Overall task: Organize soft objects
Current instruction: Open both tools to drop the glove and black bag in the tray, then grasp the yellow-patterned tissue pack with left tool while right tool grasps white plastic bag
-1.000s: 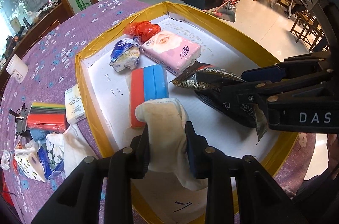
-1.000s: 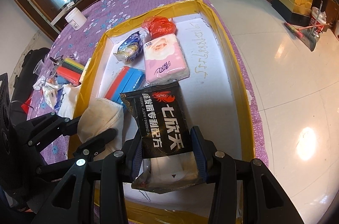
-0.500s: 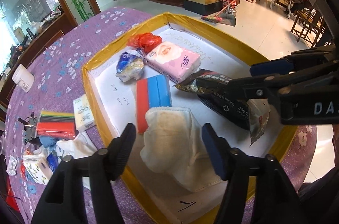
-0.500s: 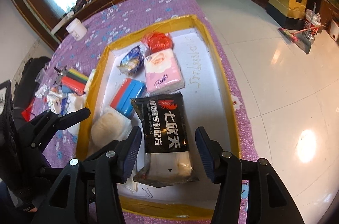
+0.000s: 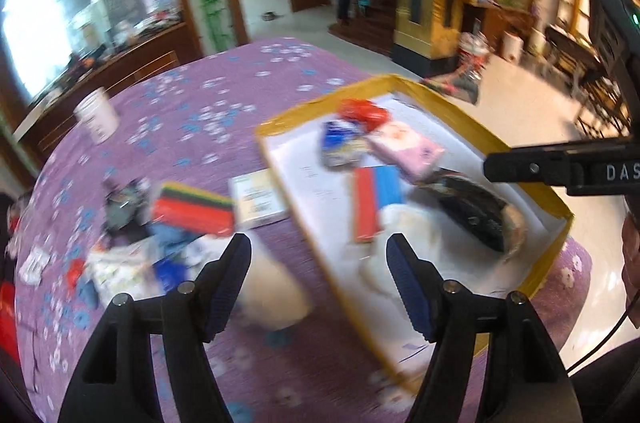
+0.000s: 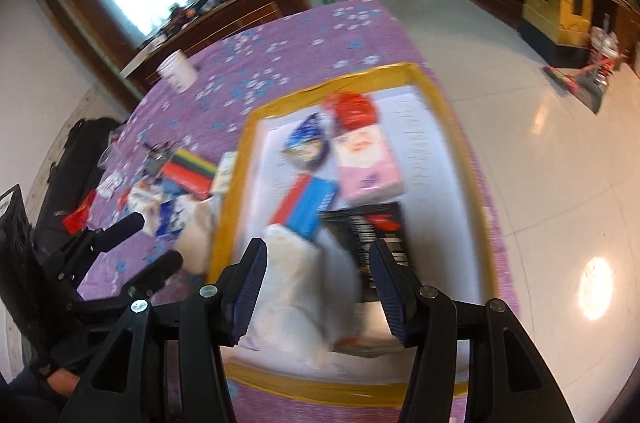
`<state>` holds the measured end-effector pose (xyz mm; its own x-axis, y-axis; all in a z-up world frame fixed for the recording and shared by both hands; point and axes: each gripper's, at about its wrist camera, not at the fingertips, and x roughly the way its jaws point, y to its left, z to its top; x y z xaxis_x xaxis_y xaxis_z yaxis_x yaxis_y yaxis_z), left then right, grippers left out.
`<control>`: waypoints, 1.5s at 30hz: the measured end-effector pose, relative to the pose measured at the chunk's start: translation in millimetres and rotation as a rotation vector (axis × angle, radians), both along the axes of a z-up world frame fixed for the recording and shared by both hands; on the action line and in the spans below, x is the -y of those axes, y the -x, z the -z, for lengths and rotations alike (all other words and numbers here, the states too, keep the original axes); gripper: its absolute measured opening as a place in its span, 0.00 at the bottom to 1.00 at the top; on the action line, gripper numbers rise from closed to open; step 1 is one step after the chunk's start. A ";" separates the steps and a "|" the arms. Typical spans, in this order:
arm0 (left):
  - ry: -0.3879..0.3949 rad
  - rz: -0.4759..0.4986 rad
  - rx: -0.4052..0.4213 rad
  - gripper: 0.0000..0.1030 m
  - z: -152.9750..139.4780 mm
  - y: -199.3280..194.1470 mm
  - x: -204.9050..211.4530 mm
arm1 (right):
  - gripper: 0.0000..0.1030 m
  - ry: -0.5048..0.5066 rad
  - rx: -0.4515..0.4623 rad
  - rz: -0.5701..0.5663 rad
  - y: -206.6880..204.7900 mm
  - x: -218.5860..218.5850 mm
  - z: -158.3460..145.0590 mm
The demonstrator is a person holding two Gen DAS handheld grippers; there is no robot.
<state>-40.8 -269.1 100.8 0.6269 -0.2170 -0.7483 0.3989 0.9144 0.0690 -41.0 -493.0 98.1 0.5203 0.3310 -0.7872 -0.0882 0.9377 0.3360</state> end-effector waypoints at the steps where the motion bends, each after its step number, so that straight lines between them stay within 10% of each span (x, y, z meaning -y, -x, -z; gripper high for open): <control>1: 0.008 -0.020 -0.002 0.68 -0.4 0.7 -9.4 | 0.56 0.006 -0.003 -0.035 -1.7 -11.4 -0.9; 15: 0.050 -0.337 -0.072 0.68 19.2 29.1 -158.2 | 0.60 0.139 -0.068 -0.427 -40.7 -169.3 19.1; 24: 0.044 -0.399 -0.101 0.69 25.7 42.2 -211.0 | 0.60 0.280 -0.158 -0.435 -70.5 -214.4 61.8; 28: 0.052 -0.403 -0.121 0.76 28.3 38.3 -221.4 | 0.24 0.313 -0.202 -0.410 -66.8 -219.4 77.5; 32: 0.079 -0.380 -0.144 0.80 28.5 25.9 -220.2 | 0.17 0.212 -0.186 -0.387 -48.4 -211.6 65.2; 45: 0.525 -0.597 -0.510 0.83 66.8 -72.7 -224.4 | 0.17 0.104 -0.056 -0.319 5.7 -165.8 24.4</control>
